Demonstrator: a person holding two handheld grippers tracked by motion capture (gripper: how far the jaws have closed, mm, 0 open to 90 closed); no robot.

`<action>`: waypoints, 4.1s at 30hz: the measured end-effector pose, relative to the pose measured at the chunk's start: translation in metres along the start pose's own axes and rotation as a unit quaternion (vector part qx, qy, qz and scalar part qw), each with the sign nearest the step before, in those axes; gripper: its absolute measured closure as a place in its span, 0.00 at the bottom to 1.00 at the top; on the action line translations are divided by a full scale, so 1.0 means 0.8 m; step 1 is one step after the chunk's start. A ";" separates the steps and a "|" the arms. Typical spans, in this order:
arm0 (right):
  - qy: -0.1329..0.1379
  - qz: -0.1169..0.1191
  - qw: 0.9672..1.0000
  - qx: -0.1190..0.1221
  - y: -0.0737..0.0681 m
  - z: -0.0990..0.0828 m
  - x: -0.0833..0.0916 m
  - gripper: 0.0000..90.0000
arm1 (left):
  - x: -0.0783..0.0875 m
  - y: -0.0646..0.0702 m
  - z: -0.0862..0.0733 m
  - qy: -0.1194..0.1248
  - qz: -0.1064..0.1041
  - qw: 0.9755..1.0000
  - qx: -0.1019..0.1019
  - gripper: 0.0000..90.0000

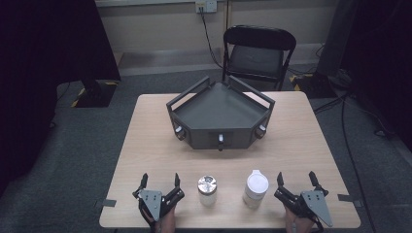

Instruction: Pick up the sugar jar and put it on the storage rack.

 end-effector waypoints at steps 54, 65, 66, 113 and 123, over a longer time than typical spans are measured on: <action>0.000 -0.008 1.000 0.000 -0.002 0.000 0.001 0.00 | 0.018 -0.011 0.029 0.013 -0.066 0.997 0.028 0.00; 0.000 -0.010 1.000 0.000 -0.003 0.000 0.001 0.01 | 0.028 -0.005 0.045 0.032 -0.109 0.993 0.036 0.00; 0.000 -0.010 1.000 0.000 -0.003 0.000 0.001 0.01 | 0.029 -0.005 0.047 0.033 -0.114 0.992 0.035 0.00; 0.000 -0.013 1.000 0.001 -0.004 0.000 0.001 0.01 | -0.004 0.057 0.020 -0.039 -0.235 0.971 0.029 0.22; 0.000 -0.011 1.000 0.001 -0.003 0.000 0.001 0.01 | -0.007 0.052 0.018 -0.040 -0.244 0.968 0.029 0.38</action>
Point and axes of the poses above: each handheld gripper's, and its own axes: x roughly backward along the jaws, z roughly out of its top, y roughly to its right, the point moved 5 cm from there along -x, roughly forward along the jaws, and after that the axes turned 14 degrees about -z, right-handed, at the moved point
